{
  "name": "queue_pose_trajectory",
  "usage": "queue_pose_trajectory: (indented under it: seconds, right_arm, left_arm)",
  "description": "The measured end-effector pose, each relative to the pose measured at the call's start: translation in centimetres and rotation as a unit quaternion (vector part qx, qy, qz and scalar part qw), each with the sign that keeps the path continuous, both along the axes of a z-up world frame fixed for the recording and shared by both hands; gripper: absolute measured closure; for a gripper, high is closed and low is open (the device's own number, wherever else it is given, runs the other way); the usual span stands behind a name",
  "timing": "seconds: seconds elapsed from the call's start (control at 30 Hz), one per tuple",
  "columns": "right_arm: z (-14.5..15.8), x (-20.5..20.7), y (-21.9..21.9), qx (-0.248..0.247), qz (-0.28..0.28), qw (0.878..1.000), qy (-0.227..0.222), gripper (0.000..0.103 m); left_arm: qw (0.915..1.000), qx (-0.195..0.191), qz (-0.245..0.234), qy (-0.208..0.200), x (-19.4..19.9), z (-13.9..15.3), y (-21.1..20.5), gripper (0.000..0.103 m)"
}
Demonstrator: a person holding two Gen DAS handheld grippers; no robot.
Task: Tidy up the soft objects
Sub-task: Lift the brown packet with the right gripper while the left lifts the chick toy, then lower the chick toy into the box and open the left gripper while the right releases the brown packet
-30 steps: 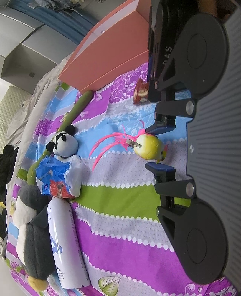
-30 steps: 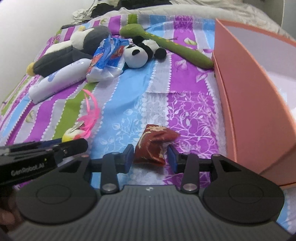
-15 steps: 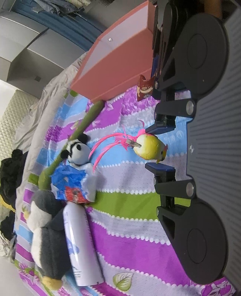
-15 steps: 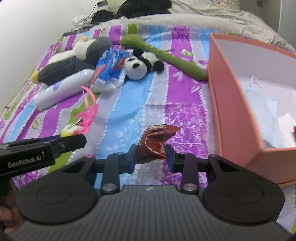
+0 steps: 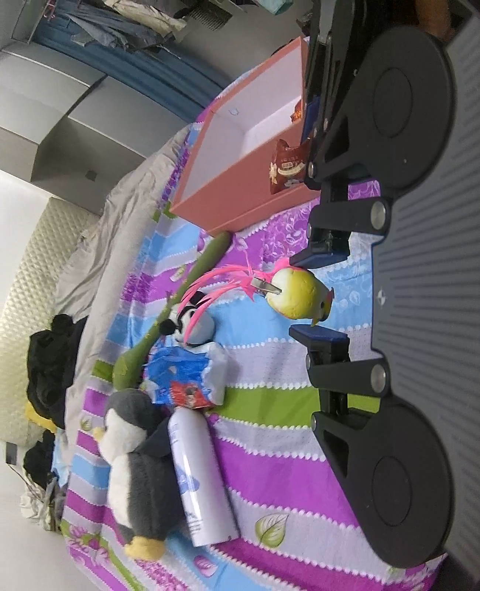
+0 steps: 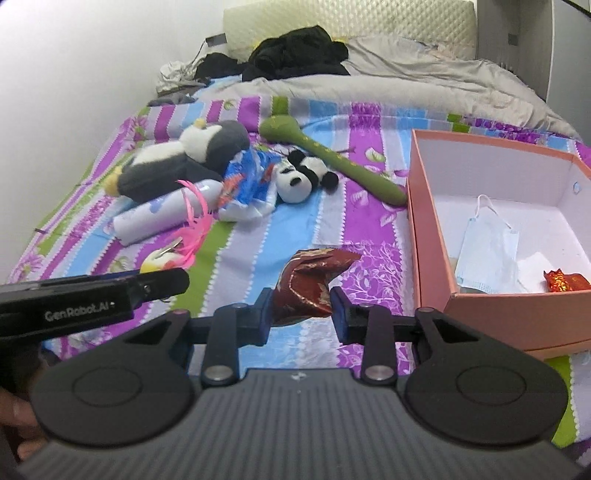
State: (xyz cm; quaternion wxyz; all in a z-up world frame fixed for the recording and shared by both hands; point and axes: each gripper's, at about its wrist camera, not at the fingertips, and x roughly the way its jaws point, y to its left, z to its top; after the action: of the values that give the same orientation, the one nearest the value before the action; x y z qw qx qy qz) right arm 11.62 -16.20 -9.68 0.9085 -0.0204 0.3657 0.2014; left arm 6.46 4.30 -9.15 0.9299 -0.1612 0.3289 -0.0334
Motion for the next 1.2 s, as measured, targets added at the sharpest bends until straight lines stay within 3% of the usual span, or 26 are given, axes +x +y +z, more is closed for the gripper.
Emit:
queue_pose_trajectory:
  seconds: [0.5, 0.9, 1.2]
  right_arm:
    - [4.6, -3.3, -0.5, 0.011, -0.008, 0.999, -0.039, 0.067]
    - [6.4, -4.8, -5.5, 0.011, -0.072, 0.996, -0.055, 0.067]
    - [6.6, -4.2, -10.4, 0.005, -0.128, 0.99, -0.05, 0.067]
  left_arm:
    - [0.999, -0.005, -0.029, -0.033, -1.6, 4.7, -2.3, 0.065]
    - [0.9939, -0.008, -0.103, -0.04, 0.1, 6.4, -8.4, 0.065]
    - [0.9881, -0.008, -0.152, -0.023, 3.0, 6.3, -13.9, 0.065]
